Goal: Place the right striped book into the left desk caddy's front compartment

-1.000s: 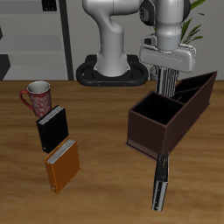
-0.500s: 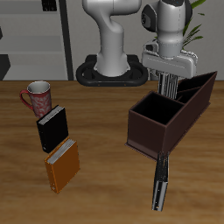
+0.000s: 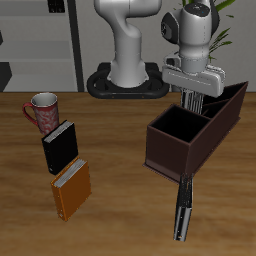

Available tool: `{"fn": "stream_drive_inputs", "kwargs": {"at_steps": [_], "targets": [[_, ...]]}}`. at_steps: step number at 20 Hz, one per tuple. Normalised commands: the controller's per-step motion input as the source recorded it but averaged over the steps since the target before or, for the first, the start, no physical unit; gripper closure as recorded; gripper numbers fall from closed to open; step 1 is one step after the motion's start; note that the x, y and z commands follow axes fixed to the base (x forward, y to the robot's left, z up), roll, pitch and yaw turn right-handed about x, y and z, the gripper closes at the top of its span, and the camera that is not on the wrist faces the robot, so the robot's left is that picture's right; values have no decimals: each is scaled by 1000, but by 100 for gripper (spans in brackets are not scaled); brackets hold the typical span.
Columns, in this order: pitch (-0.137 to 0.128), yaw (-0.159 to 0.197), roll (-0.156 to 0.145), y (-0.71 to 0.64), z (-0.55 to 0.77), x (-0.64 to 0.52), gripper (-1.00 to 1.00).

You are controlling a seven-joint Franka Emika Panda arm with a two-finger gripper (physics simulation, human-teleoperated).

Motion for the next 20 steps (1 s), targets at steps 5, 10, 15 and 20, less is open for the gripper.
{"fn": "stream_drive_inputs", "kwargs": {"at_steps": [5,10,15,20], "targets": [[58,19,7,46,-220,129,100],[47,4,10,31,-140,102,100],[37,16,33,4,-87,105,-100],[12,12,-10,-65,21,42,-100]]}}
